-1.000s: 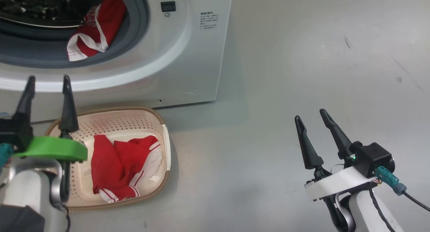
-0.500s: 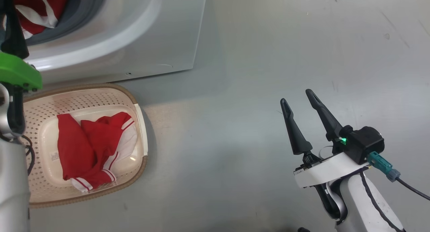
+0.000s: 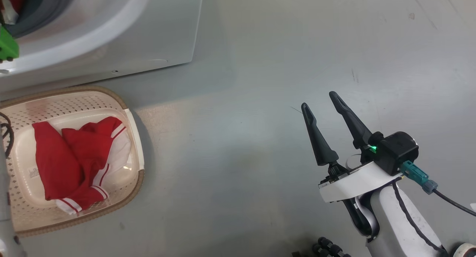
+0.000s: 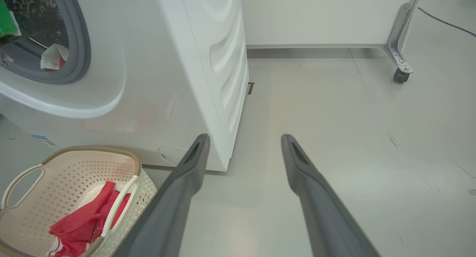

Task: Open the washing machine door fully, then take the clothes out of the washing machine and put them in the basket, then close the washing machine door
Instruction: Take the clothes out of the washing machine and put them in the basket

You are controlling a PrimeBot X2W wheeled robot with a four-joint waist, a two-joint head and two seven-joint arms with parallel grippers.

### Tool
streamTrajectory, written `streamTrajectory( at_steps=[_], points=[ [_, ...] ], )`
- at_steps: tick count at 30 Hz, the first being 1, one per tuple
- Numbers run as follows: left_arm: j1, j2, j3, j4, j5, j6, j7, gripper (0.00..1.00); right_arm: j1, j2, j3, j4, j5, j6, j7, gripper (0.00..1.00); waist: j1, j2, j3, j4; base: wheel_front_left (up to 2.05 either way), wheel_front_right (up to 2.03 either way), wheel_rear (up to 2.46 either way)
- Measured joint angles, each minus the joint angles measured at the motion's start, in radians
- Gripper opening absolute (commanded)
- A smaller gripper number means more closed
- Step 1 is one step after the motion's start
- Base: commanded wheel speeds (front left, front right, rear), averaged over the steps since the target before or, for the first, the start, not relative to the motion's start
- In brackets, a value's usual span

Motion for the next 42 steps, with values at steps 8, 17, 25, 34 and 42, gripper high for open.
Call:
streamTrajectory(
  at_steps=[8, 17, 25, 34, 42],
  points=[
    [-0.073, 0.005, -0.023, 0.086, 0.000, -0.018, 0.044, 1.00, -0.014, 0.002, -0.009, 0.001, 0.008, 0.000, 0.000, 1.00, 0.0000, 0.0000, 0.024, -0.016, 0.00, 0.00, 0.00],
    [-0.137, 0.014, -0.032, 0.153, -0.006, -0.032, 0.076, 1.00, -0.032, 0.003, -0.003, 0.004, 0.008, 0.000, 0.000, 1.00, 0.0000, 0.0000, 0.040, -0.022, 0.00, 0.00, 0.00],
    [-0.186, 0.014, -0.041, 0.217, -0.008, -0.045, 0.109, 1.00, -0.037, 0.004, 0.003, 0.007, 0.008, 0.000, 0.000, 1.00, 0.0000, 0.0000, 0.051, -0.026, 0.00, 0.00, 0.00],
    [-0.234, 0.025, -0.042, 0.281, -0.018, -0.051, 0.143, 1.00, -0.050, 0.004, 0.003, 0.008, 0.008, 0.000, 0.000, 1.00, 0.0000, 0.0000, 0.061, -0.032, 0.00, 0.00, 0.00],
    [-0.259, 0.021, -0.038, 0.321, -0.037, -0.058, 0.160, 0.00, -0.055, 0.004, 0.002, 0.009, 0.008, 0.000, 0.000, 1.00, 0.0000, 0.0000, 0.065, -0.030, 0.00, 0.00, 0.00]
  ],
)
